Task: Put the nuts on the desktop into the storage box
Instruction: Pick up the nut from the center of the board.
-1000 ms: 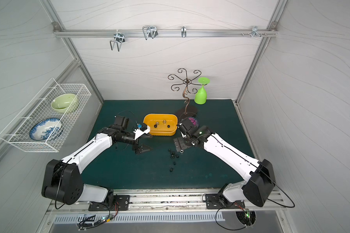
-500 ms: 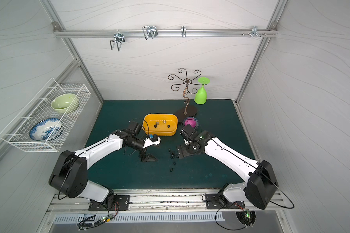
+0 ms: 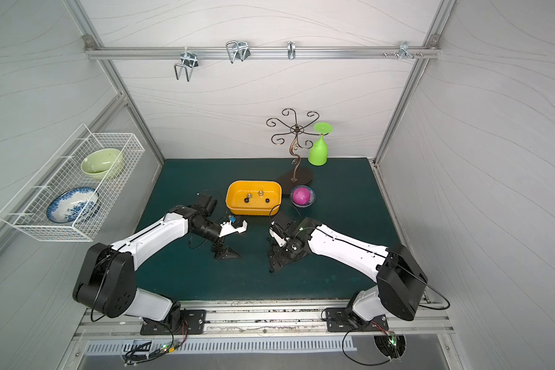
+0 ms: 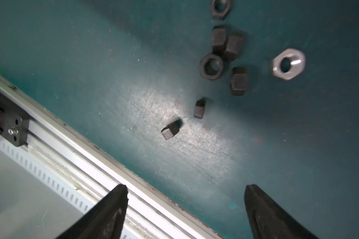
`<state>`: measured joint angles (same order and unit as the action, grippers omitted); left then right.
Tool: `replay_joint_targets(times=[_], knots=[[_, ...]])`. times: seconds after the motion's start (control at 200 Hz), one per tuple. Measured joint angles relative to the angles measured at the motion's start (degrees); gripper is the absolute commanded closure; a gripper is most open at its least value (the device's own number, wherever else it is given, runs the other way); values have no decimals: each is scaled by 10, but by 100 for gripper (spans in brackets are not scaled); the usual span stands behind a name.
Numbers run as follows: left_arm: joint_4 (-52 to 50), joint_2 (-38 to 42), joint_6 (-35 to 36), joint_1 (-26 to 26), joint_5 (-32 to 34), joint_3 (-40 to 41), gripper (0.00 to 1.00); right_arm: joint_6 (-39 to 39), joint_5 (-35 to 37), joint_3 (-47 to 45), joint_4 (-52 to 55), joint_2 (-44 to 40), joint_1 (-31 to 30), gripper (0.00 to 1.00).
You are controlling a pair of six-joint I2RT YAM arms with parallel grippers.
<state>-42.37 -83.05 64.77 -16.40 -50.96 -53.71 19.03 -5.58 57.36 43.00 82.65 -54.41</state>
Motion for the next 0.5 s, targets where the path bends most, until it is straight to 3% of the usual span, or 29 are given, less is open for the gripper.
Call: replay_joint_targets(times=[0.31,0.5], knots=[[-35,70,19,76,-2,48,1,-50,-55,-3,-29,66,-9,28],[-48,98,25,130,-3,71,1,-73,-47,22,-29,114,-29,31]])
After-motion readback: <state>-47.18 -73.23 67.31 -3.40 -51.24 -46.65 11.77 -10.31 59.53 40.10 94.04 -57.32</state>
